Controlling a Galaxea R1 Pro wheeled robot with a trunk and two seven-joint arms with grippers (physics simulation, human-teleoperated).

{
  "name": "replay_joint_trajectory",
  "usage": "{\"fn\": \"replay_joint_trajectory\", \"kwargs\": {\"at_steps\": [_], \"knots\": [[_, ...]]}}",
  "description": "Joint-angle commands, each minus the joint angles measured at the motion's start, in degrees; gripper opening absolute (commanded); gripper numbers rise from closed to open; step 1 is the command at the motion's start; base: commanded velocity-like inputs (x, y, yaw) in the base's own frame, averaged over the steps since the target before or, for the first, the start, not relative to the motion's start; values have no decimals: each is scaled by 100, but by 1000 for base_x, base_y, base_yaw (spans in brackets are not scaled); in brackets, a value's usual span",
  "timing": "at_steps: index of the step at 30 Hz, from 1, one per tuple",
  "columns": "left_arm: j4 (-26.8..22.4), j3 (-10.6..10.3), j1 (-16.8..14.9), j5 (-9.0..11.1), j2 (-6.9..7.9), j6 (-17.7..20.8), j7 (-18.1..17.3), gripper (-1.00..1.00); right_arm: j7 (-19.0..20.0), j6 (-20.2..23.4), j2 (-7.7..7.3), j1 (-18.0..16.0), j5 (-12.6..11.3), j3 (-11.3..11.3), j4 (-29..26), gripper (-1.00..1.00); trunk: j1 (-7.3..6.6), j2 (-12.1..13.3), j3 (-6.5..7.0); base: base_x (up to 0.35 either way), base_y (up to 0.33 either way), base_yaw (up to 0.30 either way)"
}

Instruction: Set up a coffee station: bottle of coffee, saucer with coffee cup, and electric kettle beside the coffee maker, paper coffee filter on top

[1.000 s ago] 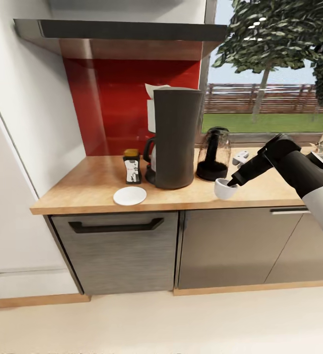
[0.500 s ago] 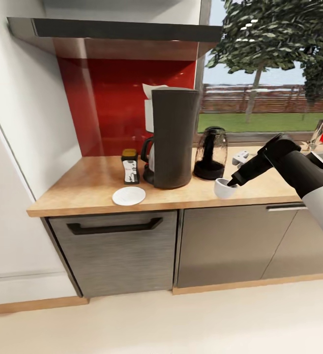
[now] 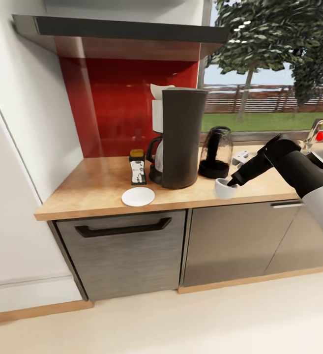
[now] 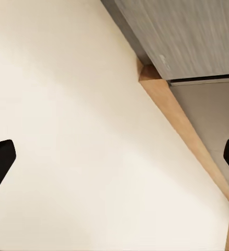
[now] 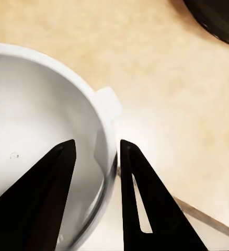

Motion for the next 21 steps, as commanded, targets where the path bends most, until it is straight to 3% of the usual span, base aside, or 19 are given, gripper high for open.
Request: {"fn": "replay_joint_trajectory", "kwargs": {"at_steps": [1,21], "knots": [[5,-1,-4,-13,2,-36,-12,100,56,21,-4,-6,60,9,-9,-100,-1,-3,-4,0,15,-259],[5,-1,-4,-13,6,-35,-11,100,56,21,-4,-6,59,0,-8,-100,-1,-3,15,-89,163,-131]]}}
